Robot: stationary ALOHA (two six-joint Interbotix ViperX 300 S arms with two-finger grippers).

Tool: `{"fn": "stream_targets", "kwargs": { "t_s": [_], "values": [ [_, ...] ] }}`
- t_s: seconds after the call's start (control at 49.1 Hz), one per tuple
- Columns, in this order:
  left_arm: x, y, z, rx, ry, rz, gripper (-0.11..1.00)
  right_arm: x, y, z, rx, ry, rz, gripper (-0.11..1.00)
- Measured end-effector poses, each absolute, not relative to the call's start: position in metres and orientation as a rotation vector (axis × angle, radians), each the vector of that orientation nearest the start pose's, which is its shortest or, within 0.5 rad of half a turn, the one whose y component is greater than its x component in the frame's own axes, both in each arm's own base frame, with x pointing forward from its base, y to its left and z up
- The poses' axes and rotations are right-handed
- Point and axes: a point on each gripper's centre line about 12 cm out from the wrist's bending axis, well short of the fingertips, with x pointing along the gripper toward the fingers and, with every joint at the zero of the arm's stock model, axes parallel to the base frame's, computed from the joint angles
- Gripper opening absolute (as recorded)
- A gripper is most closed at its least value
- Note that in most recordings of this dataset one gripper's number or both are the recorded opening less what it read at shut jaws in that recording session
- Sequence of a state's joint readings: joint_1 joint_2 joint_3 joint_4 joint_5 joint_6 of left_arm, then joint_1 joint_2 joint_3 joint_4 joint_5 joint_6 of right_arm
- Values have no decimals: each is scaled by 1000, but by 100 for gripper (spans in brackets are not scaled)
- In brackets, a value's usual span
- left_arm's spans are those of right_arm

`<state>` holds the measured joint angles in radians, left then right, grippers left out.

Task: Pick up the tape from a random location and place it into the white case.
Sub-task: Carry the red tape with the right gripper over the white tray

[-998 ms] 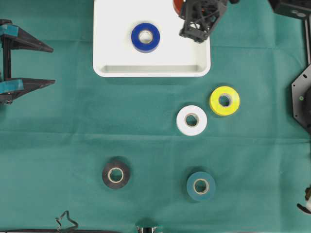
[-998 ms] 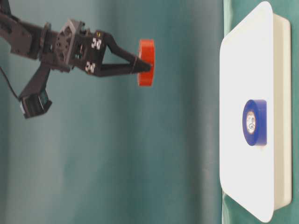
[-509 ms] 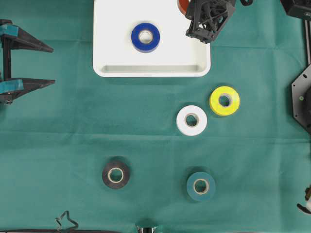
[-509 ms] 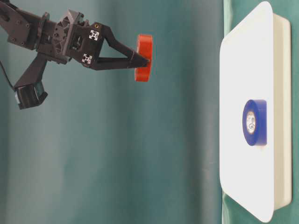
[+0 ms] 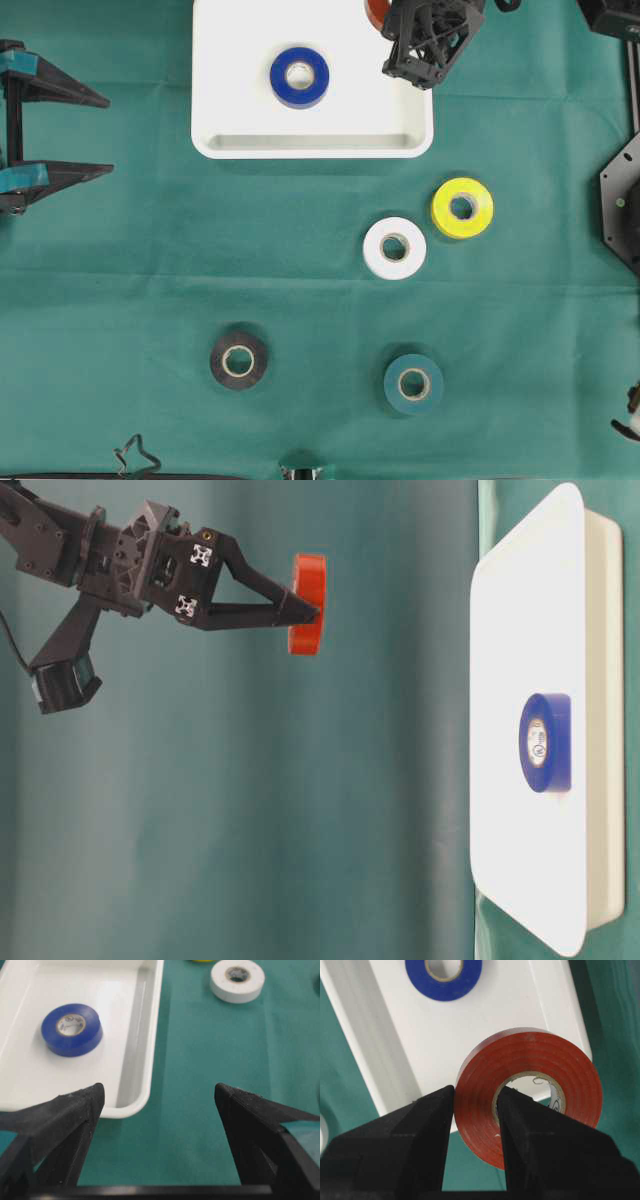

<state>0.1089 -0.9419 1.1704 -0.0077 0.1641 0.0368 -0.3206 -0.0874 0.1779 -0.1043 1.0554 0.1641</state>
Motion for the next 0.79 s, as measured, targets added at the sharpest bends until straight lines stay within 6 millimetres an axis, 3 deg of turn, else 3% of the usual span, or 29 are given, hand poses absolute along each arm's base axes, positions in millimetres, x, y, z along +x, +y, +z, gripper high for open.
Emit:
{"fn": "stream_targets", "kwargs": {
  "t_s": [0.631,0.794],
  "values": [
    [193,21,238,9,394,100,97,359,-131,297,230,1111,-430,30],
    [193,21,238,9,394,100,97,362,-132,284,228,1114,-426,30]
  ]
}}
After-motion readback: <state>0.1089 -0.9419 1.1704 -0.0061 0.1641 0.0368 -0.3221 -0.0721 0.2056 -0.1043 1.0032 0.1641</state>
